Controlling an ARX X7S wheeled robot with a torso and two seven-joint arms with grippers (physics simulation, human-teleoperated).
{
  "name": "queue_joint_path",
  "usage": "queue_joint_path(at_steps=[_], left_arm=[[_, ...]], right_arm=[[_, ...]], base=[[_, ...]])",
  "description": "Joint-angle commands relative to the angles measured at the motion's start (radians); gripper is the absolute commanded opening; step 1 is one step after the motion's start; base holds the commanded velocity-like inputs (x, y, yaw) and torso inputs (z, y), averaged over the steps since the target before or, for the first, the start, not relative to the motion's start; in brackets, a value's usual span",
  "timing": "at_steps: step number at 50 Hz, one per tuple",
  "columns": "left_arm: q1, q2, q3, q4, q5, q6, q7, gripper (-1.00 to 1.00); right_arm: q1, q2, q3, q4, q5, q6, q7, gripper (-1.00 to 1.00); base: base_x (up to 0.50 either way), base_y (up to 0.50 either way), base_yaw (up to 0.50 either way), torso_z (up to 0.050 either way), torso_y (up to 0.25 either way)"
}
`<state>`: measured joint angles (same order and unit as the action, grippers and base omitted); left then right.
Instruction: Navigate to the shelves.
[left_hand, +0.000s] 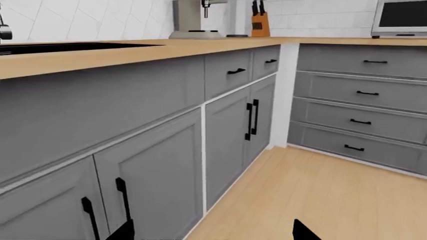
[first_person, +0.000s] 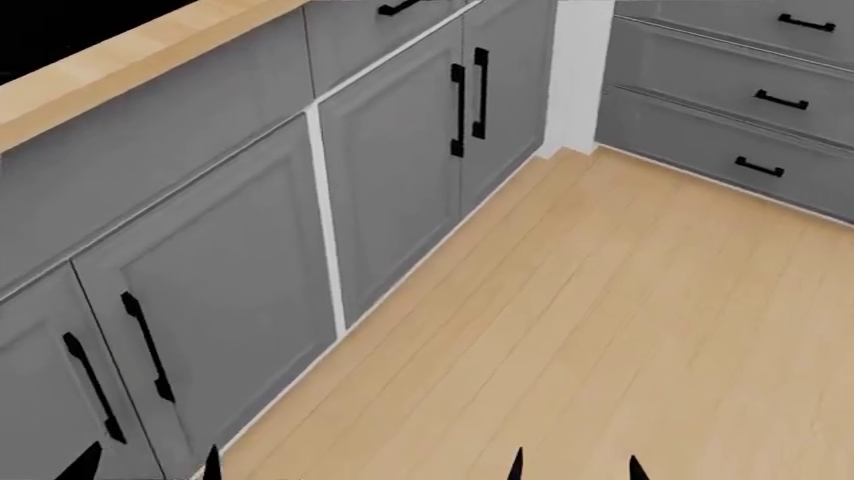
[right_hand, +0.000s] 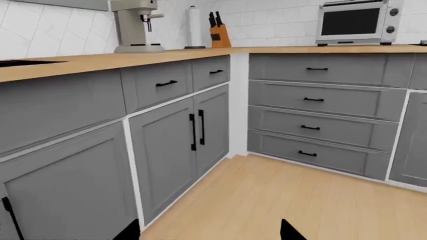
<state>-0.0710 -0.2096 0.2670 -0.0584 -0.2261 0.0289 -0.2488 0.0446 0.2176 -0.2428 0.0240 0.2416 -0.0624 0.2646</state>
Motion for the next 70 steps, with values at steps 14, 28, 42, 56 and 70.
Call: queue_joint_path(at_steps=[14,28,42,56,70], left_arm=[[-0.005,-0.008,0.009,-0.008,-0.008,0.005,-0.006,1.00],[-0.004,-0.012,0.016,0.000,-0.013,0.002,-0.012,1.00],[-0.006,-0.014,0.021,-0.005,-0.016,0.007,-0.016,1.00],[-0.007,-0.018,0.026,-0.005,-0.020,0.007,-0.021,1.00],[-0.011,-0.022,0.030,-0.014,-0.023,0.011,-0.023,1.00]], right_arm=[[0.004,0.003,-0.013,0.011,0.005,-0.012,0.006,1.00],[0.001,0.012,-0.017,-0.001,0.012,-0.008,0.010,1.00],[0.004,0.016,-0.022,0.008,0.017,-0.017,0.009,1.00],[0.004,0.019,-0.027,0.009,0.020,-0.019,0.015,1.00],[0.007,0.021,-0.030,0.009,0.036,-0.021,0.015,1.00]], base=[[-0.12,0.22,-0.50,0.000,0.000],[-0.11,0.23,-0.50,0.000,0.000],[-0.09,0.24,-0.50,0.000,0.000],[-0.06,0.24,-0.50,0.000,0.000],[-0.04,0.25,-0.50,0.000,0.000]])
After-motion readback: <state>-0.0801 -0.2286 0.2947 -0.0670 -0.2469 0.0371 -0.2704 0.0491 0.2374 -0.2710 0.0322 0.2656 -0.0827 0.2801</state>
